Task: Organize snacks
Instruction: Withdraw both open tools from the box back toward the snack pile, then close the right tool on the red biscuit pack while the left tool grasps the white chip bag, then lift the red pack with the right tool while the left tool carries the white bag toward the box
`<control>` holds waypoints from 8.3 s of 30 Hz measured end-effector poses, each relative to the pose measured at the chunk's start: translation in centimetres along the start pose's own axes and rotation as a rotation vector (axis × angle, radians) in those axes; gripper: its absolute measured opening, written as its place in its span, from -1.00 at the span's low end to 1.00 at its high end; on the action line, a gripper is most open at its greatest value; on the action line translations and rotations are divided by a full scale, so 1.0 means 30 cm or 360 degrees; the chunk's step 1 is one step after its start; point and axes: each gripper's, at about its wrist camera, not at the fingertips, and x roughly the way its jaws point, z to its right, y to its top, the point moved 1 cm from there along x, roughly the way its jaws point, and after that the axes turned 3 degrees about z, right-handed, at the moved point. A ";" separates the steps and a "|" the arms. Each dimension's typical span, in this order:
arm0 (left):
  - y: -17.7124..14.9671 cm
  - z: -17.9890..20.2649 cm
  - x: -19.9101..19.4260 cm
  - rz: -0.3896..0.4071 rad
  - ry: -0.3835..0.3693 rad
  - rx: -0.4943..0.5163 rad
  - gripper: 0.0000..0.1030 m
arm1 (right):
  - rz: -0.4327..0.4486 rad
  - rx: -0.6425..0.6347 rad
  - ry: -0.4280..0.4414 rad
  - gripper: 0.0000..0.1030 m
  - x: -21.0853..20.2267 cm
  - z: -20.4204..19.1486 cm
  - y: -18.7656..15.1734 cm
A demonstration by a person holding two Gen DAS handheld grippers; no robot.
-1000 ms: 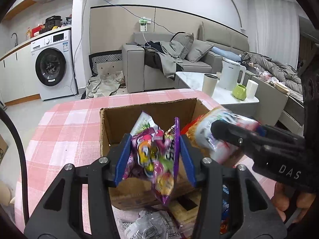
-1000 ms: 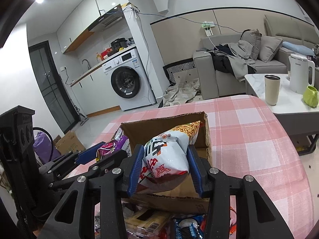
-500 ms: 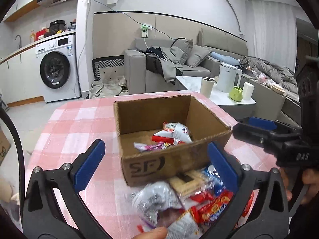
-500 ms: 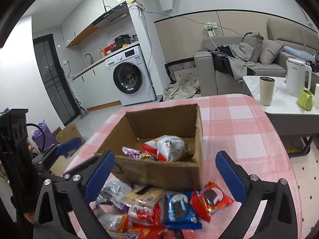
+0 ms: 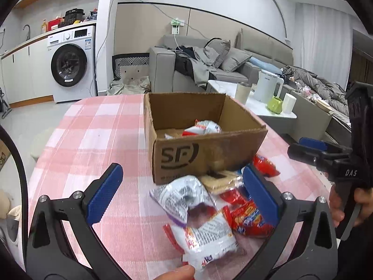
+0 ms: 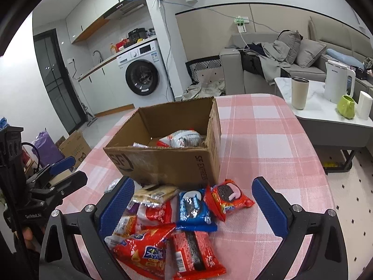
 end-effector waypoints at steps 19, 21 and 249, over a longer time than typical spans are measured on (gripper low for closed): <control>-0.078 0.056 -0.004 -0.0169 0.0039 0.0102 0.99 | -0.0243 -0.0271 -0.0038 0.99 0.021 -0.014 -0.108; -0.089 0.059 0.000 -0.0178 0.0039 0.0118 0.99 | -0.0275 -0.0291 -0.0035 0.99 0.026 -0.011 -0.119; 0.294 0.034 0.374 -0.0005 -0.0015 0.0093 0.20 | 0.0164 -0.0099 0.0157 -0.10 0.148 -0.151 0.192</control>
